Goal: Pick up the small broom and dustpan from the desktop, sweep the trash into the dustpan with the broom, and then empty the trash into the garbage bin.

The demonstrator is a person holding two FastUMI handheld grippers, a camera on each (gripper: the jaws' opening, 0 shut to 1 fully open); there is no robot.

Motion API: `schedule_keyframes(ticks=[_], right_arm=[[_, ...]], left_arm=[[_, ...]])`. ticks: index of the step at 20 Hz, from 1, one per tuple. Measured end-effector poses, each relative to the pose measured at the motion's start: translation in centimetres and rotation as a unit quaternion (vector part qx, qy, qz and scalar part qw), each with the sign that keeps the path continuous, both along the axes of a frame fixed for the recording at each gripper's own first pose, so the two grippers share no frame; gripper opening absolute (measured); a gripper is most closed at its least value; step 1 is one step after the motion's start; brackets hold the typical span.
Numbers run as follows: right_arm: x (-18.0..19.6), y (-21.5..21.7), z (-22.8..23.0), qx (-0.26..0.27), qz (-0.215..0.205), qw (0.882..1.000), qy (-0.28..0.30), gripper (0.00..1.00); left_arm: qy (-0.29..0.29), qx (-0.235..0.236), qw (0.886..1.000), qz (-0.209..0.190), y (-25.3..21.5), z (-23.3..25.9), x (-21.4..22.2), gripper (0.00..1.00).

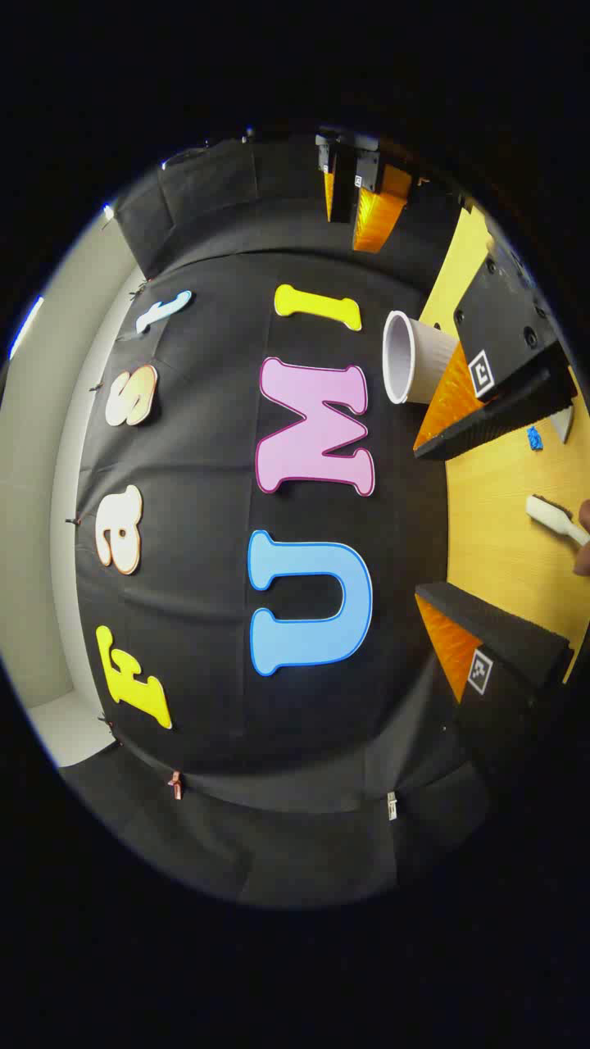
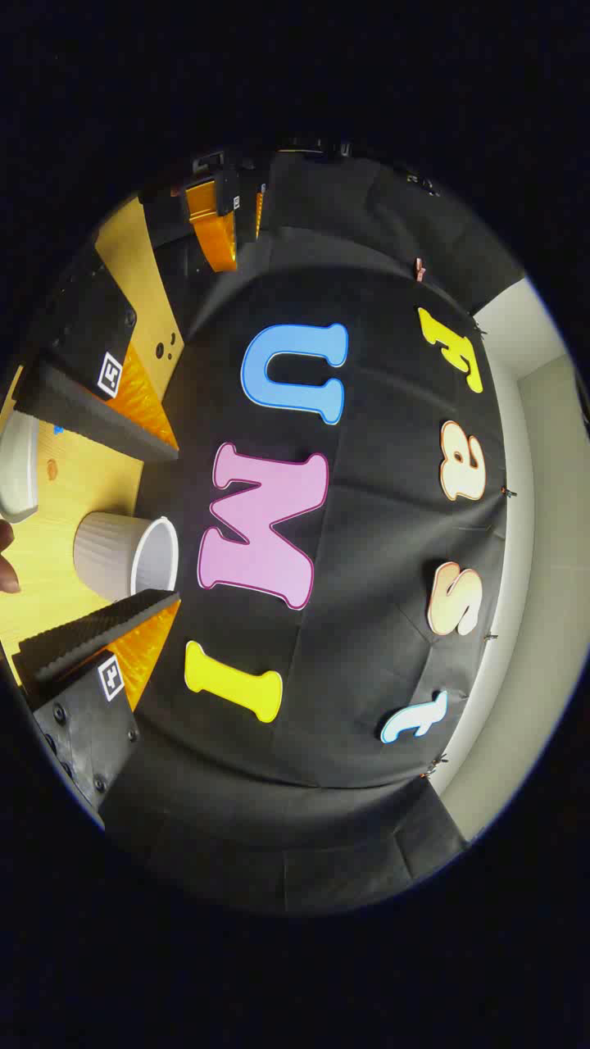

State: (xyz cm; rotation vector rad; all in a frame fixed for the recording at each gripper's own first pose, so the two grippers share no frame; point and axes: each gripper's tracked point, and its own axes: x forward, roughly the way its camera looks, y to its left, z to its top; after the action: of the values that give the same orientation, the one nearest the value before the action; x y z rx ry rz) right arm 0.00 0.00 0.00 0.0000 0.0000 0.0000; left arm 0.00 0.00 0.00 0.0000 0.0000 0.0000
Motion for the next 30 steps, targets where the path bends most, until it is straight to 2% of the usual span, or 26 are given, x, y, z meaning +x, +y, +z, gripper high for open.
schedule_keyframes(ticks=[18, 19, 21, 24, 27, 30], right_arm=[[-0.7, 0.4, -1.1, 0.0, -0.006, 1.0, 0.015, 0.97], [-1.0, 0.6, -1.4, 0.003, 0.002, 1.0, 0.023, 0.97], [-2.3, 2.1, -4.5, 0.009, 0.047, 0.996, 0.079, 0.97], [-6.5, 2.4, -11.8, 0.002, 0.098, 0.972, 0.216, 0.97], [-10.2, 2.7, -19.9, -0.01, 0.124, 0.933, 0.338, 0.95], [-12.6, 2.9, -26.7, -0.014, 0.132, 0.898, 0.419, 0.93]], left_arm=[[0.008, 0.005, 1.0, -0.014, -0.4, -1.2, 0.1, 0.95], [0.009, 0.007, 1.0, -0.012, -0.3, -1.4, 0.0, 0.95], [0.013, 0.01, 1.0, -0.009, 0.0, -1.7, -0.2, 0.95], [0.018, 0.016, 1.0, -0.002, 0.6, -2.3, -0.6, 0.95], [0.022, 0.027, 0.999, 0.002, 0.8, -3.0, -0.9, 0.95], [0.031, 0.026, 0.999, 0.003, 0.9, -3.7, -1.0, 0.95]])
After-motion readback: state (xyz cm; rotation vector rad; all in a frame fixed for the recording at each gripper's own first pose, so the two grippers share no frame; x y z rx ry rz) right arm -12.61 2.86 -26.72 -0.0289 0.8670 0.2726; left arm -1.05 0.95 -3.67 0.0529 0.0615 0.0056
